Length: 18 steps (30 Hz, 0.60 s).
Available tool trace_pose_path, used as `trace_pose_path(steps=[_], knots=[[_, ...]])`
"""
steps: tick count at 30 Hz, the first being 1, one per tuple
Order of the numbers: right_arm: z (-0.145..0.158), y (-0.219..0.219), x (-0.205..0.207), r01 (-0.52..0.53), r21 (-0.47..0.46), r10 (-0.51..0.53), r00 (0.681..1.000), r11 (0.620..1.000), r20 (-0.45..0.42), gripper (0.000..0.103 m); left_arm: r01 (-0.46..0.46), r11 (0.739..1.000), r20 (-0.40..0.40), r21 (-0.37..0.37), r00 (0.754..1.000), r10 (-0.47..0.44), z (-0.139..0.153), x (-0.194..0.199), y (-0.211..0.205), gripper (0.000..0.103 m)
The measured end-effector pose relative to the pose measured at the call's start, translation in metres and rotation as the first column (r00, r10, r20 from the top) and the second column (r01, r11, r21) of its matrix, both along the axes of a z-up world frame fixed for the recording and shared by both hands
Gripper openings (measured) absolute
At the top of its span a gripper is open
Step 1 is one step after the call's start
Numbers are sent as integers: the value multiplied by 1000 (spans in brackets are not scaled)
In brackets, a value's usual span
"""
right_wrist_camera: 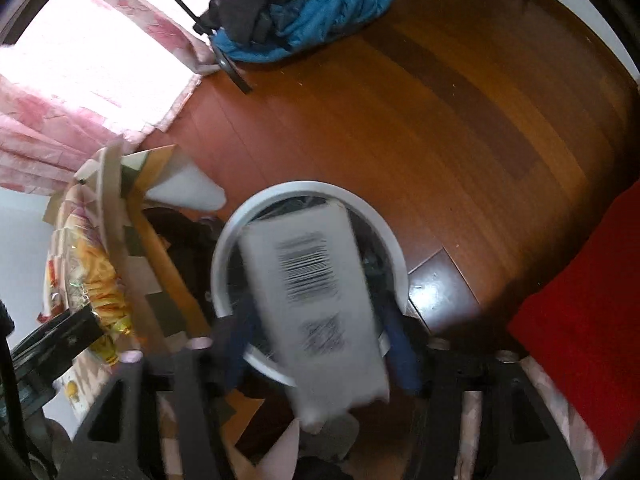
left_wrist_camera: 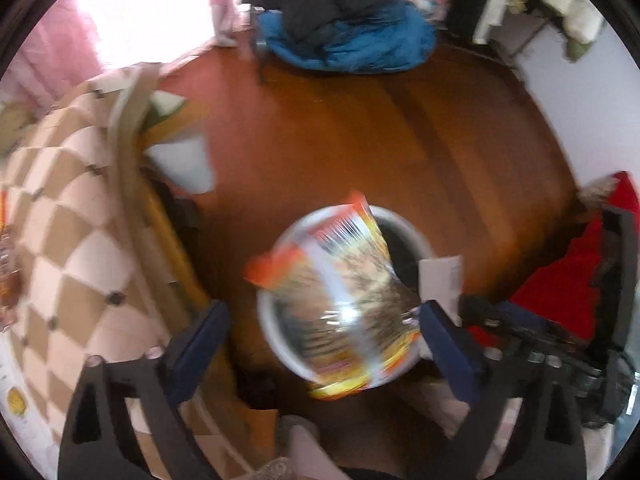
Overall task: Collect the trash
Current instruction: 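Carry the snack bag and card to the bin and release both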
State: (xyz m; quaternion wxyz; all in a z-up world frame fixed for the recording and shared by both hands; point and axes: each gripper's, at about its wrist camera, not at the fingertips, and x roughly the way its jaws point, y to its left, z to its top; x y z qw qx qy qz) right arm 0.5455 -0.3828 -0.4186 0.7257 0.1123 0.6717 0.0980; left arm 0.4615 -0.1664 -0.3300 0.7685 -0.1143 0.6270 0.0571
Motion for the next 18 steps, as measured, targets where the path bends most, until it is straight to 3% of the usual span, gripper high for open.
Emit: trace_pose_path(steps=[3, 4, 9, 18], knots=[[-11, -2, -2, 14, -62, -13, 1000, 998, 13, 96, 5, 997, -6, 83, 1000, -4, -5, -10, 1, 100], [-14, -4, -4, 12, -83, -12, 1000, 996, 9, 103, 6, 994, -8, 113, 1000, -5, -7, -13, 0, 100], [-29, -3, -21, -22, -183, 18, 1000, 983, -26, 103, 2, 983, 8, 181, 1000, -4, -12, -31, -2, 100], [-15, 8, -44, -45, -221, 44, 999, 974, -12, 103, -4, 982, 28, 190, 1000, -1, 0, -44, -3, 100]])
